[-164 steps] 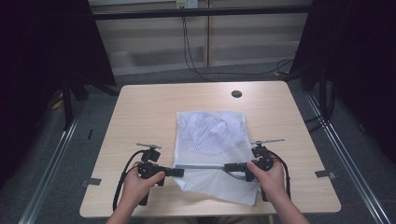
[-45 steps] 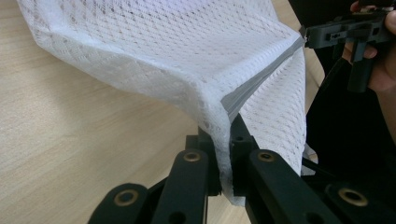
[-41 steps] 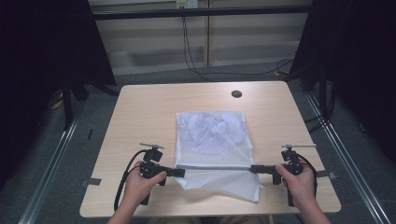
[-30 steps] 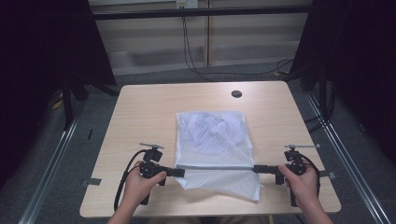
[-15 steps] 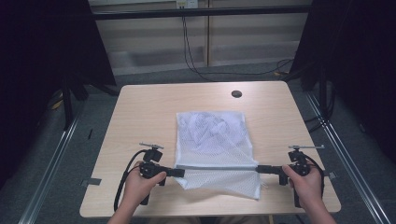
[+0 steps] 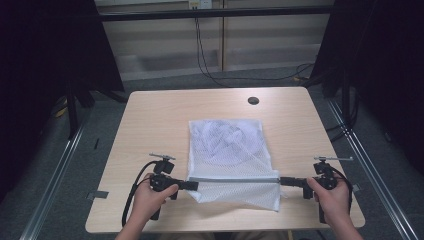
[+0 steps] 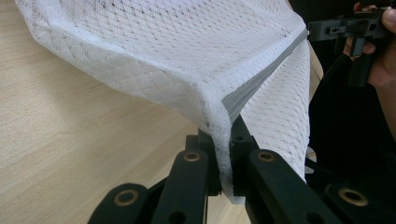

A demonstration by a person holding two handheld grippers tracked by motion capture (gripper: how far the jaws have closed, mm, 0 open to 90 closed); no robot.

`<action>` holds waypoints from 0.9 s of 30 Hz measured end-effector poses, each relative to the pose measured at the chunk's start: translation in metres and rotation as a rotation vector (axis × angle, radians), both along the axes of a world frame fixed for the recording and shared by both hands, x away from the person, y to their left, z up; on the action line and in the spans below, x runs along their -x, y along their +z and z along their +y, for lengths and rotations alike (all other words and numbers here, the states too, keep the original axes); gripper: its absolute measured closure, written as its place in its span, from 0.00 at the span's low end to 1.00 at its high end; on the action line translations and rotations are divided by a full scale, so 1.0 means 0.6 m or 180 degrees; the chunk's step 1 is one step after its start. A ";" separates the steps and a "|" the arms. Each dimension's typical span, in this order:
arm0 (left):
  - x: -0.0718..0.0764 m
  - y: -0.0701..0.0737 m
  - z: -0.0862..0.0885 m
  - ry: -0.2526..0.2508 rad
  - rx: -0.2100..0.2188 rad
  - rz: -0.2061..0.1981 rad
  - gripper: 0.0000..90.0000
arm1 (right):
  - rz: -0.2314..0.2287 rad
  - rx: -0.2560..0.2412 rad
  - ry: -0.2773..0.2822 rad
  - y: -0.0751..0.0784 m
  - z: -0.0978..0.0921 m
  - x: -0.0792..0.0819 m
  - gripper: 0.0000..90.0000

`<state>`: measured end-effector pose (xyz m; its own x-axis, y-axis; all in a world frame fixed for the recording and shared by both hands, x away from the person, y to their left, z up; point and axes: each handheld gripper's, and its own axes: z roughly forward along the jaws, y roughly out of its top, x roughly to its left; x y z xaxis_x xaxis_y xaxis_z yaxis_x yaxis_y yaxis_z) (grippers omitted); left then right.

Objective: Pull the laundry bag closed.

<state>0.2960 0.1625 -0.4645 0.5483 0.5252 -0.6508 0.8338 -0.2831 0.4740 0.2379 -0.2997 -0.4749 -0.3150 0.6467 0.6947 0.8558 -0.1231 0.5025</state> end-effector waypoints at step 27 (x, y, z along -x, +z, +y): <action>0.002 -0.002 0.002 -0.0101 0.0051 -0.0070 0.94 | -0.0015 0.0026 0.0094 -0.002 -0.002 0.004 0.97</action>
<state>0.2947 0.1636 -0.4657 0.5787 0.4969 -0.6467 0.8139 -0.3014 0.4968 0.2358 -0.3009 -0.4762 -0.3372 0.6427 0.6879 0.8566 -0.0936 0.5074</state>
